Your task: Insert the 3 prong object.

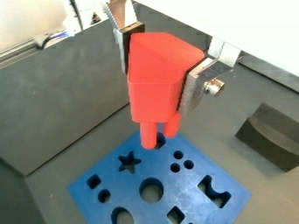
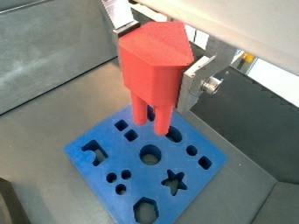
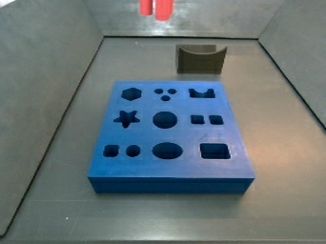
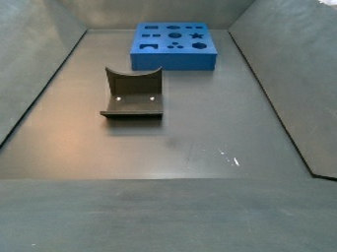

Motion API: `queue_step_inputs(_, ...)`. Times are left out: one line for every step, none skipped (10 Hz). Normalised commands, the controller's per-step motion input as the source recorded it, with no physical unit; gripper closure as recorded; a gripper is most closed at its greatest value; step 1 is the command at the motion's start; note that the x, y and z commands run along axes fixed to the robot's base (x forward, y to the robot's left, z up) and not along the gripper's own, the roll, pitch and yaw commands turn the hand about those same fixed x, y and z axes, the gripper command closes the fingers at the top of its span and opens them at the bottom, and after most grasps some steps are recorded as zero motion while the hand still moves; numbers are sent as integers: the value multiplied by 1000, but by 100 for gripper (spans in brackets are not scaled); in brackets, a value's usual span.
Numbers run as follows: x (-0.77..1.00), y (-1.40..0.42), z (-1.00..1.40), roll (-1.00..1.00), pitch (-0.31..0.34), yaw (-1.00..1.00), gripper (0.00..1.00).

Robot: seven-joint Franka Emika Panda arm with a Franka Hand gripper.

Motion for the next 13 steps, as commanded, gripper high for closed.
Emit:
queue_step_inputs(277, 237, -783, 90, 0, -617, 100)
queue_step_inputs(443, 257, -900, 73, 36, -569, 100)
queue_step_inputs(520, 266, -929, 53, 51, -546, 100)
queue_step_inputs(466, 243, -900, 7, 11, -591, 100)
queue_step_inputs(429, 191, -811, 0, 0, -660, 100)
queue_step_inputs(406, 203, -740, -69, -31, -677, 100)
queue_step_inputs(320, 257, -726, -127, -46, -657, 100)
queue_step_inputs(157, 260, -714, -109, -27, -663, 100)
queue_step_inputs(-129, 360, -583, -61, -36, -520, 100)
queue_step_inputs(-106, 120, -211, 0, -19, -14, 100)
queue_step_inputs(0, 71, -83, 39, 37, 0, 100)
queue_step_inputs(26, 46, -217, 34, 44, 0, 100)
queue_step_inputs(134, 54, -386, 30, 0, 0, 100)
